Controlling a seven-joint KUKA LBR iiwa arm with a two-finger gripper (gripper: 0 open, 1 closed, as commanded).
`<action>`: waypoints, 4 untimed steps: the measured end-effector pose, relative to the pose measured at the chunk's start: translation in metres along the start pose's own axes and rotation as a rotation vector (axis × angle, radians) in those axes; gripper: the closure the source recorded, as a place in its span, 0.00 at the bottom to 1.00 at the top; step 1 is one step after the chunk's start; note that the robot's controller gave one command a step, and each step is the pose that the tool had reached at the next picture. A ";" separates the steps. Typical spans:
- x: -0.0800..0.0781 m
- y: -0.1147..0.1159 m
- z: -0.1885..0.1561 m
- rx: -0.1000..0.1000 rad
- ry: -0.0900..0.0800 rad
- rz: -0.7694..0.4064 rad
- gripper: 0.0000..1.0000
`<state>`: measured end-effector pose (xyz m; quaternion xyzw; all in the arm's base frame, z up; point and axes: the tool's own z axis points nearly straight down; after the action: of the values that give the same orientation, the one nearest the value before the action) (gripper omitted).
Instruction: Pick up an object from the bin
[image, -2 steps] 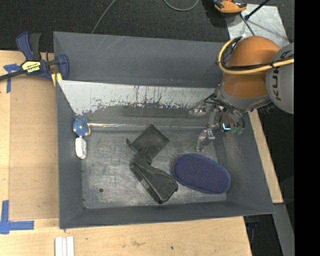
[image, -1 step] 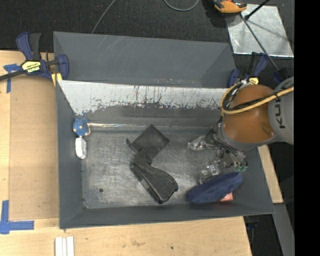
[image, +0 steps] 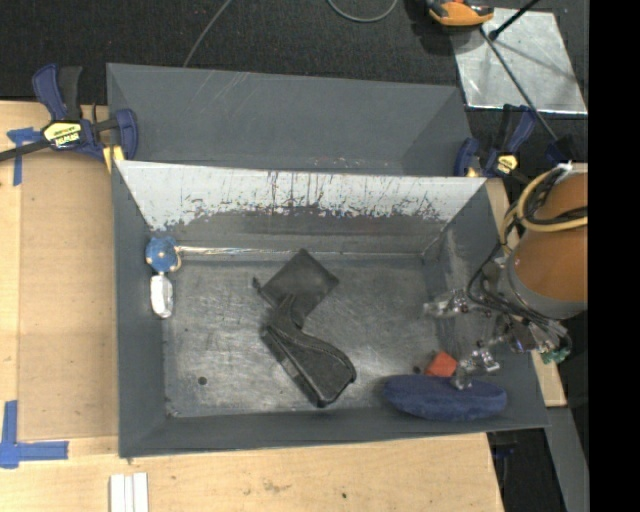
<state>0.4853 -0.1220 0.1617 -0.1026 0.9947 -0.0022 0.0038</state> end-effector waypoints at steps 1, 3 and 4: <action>-0.005 -0.015 0.069 0.004 -0.031 -0.296 0.00; -0.027 0.080 0.077 0.024 -0.025 -0.342 0.00; -0.019 0.081 0.080 0.015 0.001 -0.336 1.00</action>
Offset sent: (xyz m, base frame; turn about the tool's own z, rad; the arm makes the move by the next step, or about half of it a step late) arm -0.0033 -0.0224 -0.0917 -0.3064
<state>0.4885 -0.0393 0.0815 -0.2673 0.9636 -0.0102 0.0034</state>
